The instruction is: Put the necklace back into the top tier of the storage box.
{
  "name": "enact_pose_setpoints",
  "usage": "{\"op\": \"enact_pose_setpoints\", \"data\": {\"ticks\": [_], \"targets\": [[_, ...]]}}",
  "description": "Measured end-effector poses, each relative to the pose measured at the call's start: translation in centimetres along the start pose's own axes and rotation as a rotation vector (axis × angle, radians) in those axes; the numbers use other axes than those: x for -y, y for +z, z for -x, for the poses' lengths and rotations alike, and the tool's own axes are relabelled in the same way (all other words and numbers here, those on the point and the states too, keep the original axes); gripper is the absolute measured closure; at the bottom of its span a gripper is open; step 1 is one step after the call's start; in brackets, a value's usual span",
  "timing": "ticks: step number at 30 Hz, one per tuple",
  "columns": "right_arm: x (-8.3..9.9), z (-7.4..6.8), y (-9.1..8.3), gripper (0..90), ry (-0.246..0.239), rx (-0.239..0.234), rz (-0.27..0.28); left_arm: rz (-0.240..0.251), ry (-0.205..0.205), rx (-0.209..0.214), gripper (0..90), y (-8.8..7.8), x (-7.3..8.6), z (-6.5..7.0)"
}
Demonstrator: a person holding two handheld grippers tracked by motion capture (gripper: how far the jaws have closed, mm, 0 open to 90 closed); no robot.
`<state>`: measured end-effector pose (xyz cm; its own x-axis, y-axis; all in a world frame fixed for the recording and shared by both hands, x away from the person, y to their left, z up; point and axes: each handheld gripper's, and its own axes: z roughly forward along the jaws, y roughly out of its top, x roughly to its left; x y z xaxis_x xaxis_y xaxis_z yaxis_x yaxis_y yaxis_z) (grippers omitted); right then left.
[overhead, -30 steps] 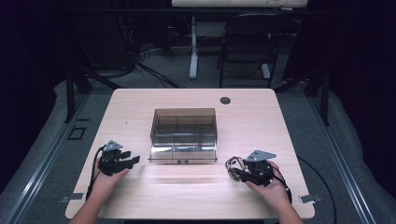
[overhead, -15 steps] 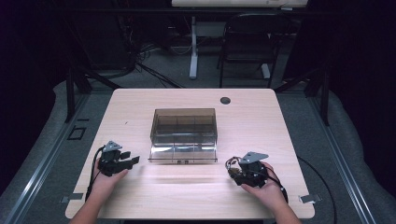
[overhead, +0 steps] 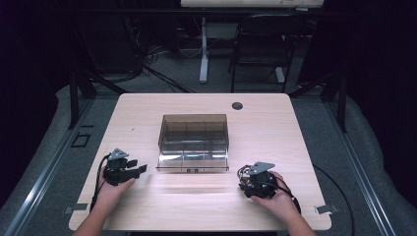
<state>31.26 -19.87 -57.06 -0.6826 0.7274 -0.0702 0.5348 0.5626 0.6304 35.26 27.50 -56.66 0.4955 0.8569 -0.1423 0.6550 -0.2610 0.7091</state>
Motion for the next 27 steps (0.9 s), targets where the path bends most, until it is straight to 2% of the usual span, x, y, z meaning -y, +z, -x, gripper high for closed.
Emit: {"op": "enact_pose_setpoints", "data": {"ticks": [5,12,21,23,24,27], "targets": [[-0.05,-0.08,0.09,42.8,0.001,0.001,0.007,0.000,0.000,-0.001,48.3,0.00,0.01,-0.02],[0.00,0.09,0.06,52.8,0.028,0.002,0.013,0.000,-0.001,-0.001,48.2,0.02,0.01,-0.02],[-0.06,0.00,0.08,58.8,0.036,0.020,0.017,0.002,-0.003,0.000,48.3,-0.01,0.01,-0.04],[-0.09,-0.03,0.04,60.9,0.032,0.026,0.018,0.001,0.000,-0.001,48.3,-0.02,0.01,-0.06],[-0.12,-0.05,-0.08,67.7,0.027,0.033,0.018,0.002,0.000,-0.001,48.3,-0.02,0.01,-0.06],[-0.11,-0.02,-0.16,69.5,0.028,0.038,0.014,0.003,0.000,0.000,48.3,-0.02,0.01,-0.06]]}}
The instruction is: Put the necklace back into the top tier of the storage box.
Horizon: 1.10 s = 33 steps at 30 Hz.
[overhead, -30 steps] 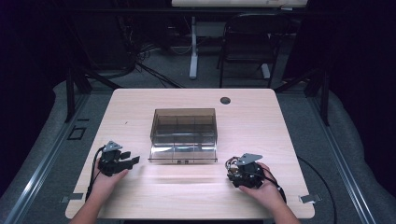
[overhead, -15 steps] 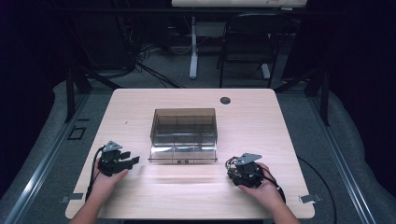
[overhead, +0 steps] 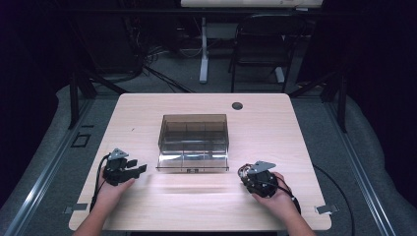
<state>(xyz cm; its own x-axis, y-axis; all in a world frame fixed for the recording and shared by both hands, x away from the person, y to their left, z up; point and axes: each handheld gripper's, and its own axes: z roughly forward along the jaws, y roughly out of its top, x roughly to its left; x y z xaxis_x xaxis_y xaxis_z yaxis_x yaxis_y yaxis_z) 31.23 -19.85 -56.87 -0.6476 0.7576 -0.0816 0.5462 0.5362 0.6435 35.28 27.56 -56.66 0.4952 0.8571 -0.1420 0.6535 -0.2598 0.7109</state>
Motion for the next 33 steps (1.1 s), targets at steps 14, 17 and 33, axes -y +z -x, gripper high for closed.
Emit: {"op": "enact_pose_setpoints", "data": {"ticks": [14,17,33], "targets": [[-0.1,-0.1,-0.5,83.7,-0.017,0.010,0.001,0.001,0.003,0.000,48.3,0.0,0.0,0.0],[-0.2,-0.3,-0.5,83.9,-0.019,0.006,0.009,0.001,0.003,0.001,48.3,-0.1,0.0,0.0],[-0.5,0.2,-1.6,84.5,0.030,-0.008,0.057,0.002,0.002,0.001,48.3,-0.1,0.0,0.0]]}}
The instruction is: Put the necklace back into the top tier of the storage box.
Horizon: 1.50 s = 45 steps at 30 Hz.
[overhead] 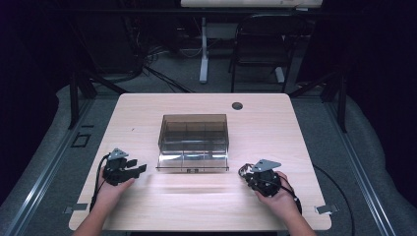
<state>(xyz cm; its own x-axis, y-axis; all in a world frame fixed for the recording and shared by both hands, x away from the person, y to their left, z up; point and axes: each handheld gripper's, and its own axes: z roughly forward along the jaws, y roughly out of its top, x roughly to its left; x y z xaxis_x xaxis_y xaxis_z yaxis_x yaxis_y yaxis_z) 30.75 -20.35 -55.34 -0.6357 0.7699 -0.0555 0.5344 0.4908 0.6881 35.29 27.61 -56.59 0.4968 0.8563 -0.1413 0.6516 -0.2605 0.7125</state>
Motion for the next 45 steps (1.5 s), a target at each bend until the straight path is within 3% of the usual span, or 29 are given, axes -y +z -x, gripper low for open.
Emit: {"op": "enact_pose_setpoints", "data": {"ticks": [6,26,45], "targets": [[0.0,0.3,-0.4,84.6,0.027,-0.010,0.026,0.001,0.001,0.000,48.3,0.0,0.0,0.0],[-0.9,0.5,-1.4,84.9,0.049,-0.033,0.083,0.001,0.001,-0.001,48.3,0.0,0.0,0.0],[-2.8,0.7,-3.2,85.0,0.039,-0.030,0.097,0.001,-0.004,-0.004,48.3,0.0,0.1,0.0]]}}
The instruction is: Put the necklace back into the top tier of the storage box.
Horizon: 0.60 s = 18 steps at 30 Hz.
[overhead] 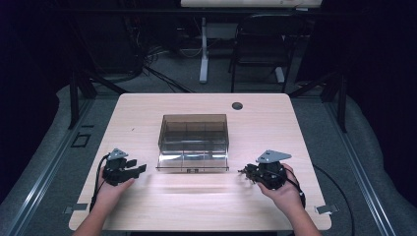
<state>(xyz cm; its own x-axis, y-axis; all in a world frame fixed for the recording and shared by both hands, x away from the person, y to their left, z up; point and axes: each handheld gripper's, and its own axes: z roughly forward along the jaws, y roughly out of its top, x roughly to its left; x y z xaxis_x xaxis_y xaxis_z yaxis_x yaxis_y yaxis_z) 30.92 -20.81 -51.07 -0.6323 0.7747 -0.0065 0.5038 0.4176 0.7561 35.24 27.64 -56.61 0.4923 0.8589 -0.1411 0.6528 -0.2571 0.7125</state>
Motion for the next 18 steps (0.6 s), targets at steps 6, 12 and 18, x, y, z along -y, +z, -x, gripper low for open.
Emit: {"op": "enact_pose_setpoints", "data": {"ticks": [6,12,18], "targets": [[-0.9,0.2,-0.2,85.1,0.015,-0.024,0.002,-0.011,0.000,0.003,48.3,-0.1,0.0,0.0],[-1.9,0.3,-0.8,85.1,0.013,-0.042,0.017,0.000,-0.001,-0.001,48.3,0.0,0.1,0.0],[-3.2,0.2,-1.4,85.1,-0.003,-0.055,0.019,-0.002,-0.002,0.000,48.3,0.0,0.1,0.0]]}}
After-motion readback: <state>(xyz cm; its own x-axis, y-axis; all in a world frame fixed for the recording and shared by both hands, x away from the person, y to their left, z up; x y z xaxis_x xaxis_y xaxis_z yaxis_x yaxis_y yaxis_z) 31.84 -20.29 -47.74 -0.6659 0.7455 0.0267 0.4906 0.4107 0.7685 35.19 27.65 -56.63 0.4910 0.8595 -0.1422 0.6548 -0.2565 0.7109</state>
